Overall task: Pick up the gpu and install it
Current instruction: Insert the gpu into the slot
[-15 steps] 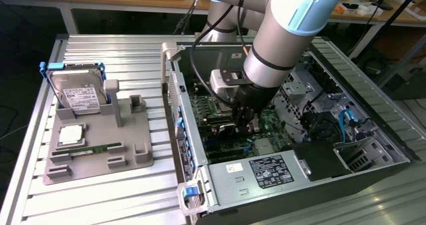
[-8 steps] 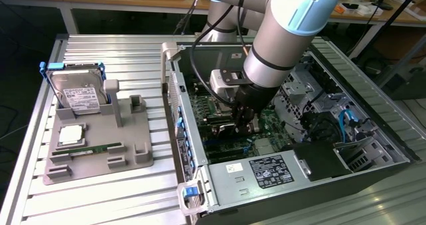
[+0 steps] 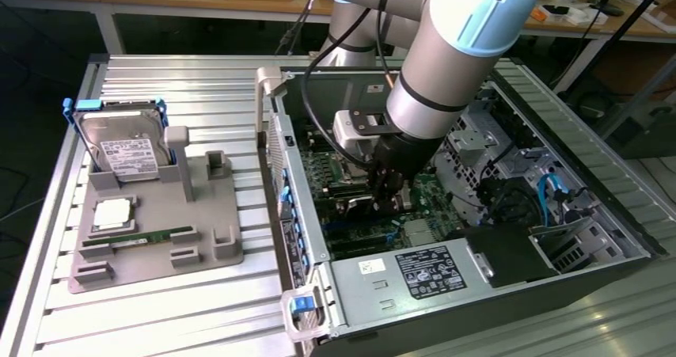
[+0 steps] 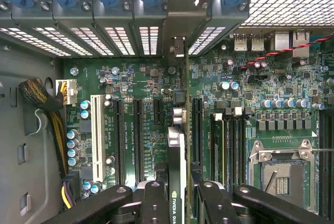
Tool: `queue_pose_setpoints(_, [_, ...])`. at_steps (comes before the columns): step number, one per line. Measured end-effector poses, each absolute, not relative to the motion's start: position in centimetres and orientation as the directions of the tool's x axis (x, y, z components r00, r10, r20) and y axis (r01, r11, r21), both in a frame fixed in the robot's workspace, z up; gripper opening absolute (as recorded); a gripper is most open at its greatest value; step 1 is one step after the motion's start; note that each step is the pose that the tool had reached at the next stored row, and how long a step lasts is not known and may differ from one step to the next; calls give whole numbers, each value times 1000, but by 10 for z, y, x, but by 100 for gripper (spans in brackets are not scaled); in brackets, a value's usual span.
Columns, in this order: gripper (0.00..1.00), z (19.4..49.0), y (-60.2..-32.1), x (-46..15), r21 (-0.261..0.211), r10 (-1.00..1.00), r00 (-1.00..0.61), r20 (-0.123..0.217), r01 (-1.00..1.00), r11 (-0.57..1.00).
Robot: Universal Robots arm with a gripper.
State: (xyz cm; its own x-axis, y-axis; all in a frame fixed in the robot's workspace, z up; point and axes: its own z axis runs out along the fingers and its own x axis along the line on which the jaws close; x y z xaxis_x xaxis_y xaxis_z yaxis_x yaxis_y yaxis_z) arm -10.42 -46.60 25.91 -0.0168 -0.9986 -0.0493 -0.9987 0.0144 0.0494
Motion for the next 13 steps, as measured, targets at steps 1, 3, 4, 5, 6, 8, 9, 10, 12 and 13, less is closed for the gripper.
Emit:
queue_pose_setpoints(1, [27,259,-466,-104,49,-999,-17,-49,-999,14])
queue_pose_setpoints(3, [27,259,-466,-104,49,-999,-17,-49,-999,14])
queue_pose_setpoints(4, [27,259,-466,-104,49,-999,-17,-49,-999,14])
queue_pose_setpoints(5, [27,259,-466,-104,49,-999,-17,-49,-999,14])
queue_pose_setpoints(6, [27,259,-466,-104,49,-999,-17,-49,-999,14])
queue_pose_setpoints(8, [27,259,-466,-104,51,-999,-17,-49,-999,14])
queue_pose_setpoints(9, [27,259,-466,-103,51,-999,-17,-49,-999,14])
queue_pose_setpoints(10, [27,259,-466,-103,53,-999,-17,-49,-998,14])
queue_pose_setpoints(12, [27,259,-466,-103,54,-999,-17,-49,-998,14])
queue_pose_setpoints(13, [27,259,-466,-103,54,-999,-17,-49,-998,14])
